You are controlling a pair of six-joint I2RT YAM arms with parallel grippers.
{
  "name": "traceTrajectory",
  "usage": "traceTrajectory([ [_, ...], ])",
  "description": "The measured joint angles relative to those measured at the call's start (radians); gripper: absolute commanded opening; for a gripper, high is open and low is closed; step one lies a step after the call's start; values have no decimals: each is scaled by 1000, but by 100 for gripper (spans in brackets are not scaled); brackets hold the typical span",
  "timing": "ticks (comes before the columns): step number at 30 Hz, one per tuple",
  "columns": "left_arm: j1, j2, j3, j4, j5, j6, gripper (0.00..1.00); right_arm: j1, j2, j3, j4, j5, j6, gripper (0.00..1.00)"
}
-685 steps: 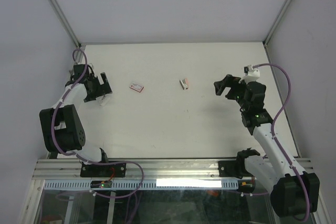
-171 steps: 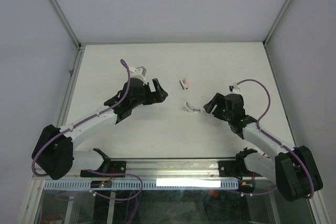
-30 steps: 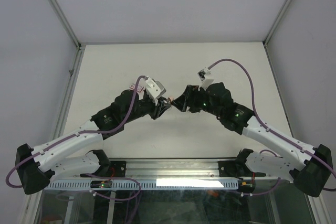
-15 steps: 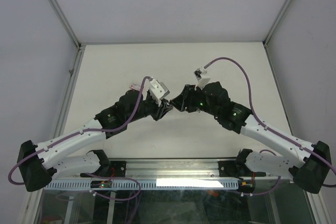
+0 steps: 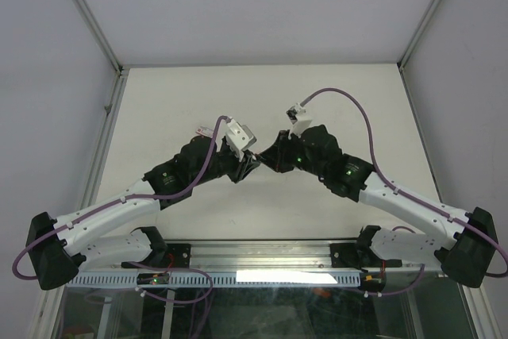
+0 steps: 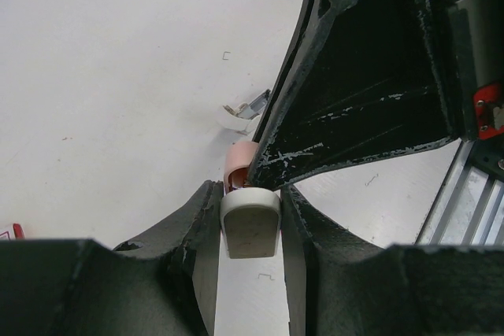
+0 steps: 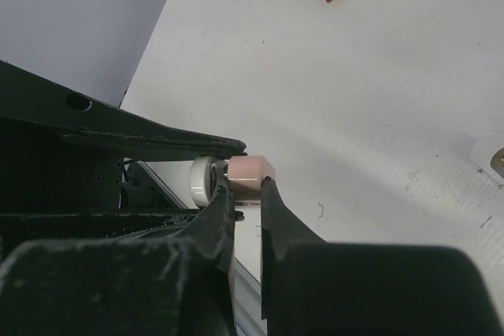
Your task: Load the staples into the stapler
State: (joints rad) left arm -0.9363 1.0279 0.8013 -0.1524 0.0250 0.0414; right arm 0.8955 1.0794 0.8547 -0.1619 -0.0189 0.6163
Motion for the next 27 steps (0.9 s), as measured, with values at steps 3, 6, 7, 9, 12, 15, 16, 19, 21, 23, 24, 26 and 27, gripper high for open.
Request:
traceTrajectory([
  [3, 0, 0, 0, 0, -3, 1, 0, 3, 1, 0, -2, 11, -5, 0],
  [6, 0, 0, 0, 2, -3, 2, 0, 6, -4, 0, -3, 22, -5, 0],
  [7, 0, 0, 0, 5, -2, 2, 0, 5, -8, 0, -4, 23, -5, 0],
  [9, -1, 0, 0, 19, 2, 2, 0, 3, -20, -1, -10, 27, -5, 0],
  [12, -1, 0, 0, 50, 3, 2, 0, -24, -43, -3, -15, 6, 7, 0],
  [15, -6, 0, 0, 87, 3, 2, 0, -77, -67, -18, -3, -69, 37, 0],
  [16, -7, 0, 0, 95, 3, 2, 0, -92, -74, -23, 0, -92, 46, 0],
  [19, -8, 0, 0, 112, 10, 2, 0, -134, -91, -43, 17, -161, 74, 0],
  [21, -12, 1, 0, 118, 10, 2, 0, -150, -99, -51, 23, -190, 86, 0],
  [23, -14, 1, 0, 124, 14, 2, 0, -160, -104, -53, 22, -209, 91, 0],
  [24, -14, 1, 0, 127, 15, 1, 0, -165, -106, -53, 23, -216, 93, 0],
  [26, -14, 1, 0, 132, 19, 1, 0, -171, -109, -53, 22, -225, 93, 0],
  [27, -14, 1, 0, 135, 20, 1, 0, -172, -111, -54, 22, -226, 93, 0],
])
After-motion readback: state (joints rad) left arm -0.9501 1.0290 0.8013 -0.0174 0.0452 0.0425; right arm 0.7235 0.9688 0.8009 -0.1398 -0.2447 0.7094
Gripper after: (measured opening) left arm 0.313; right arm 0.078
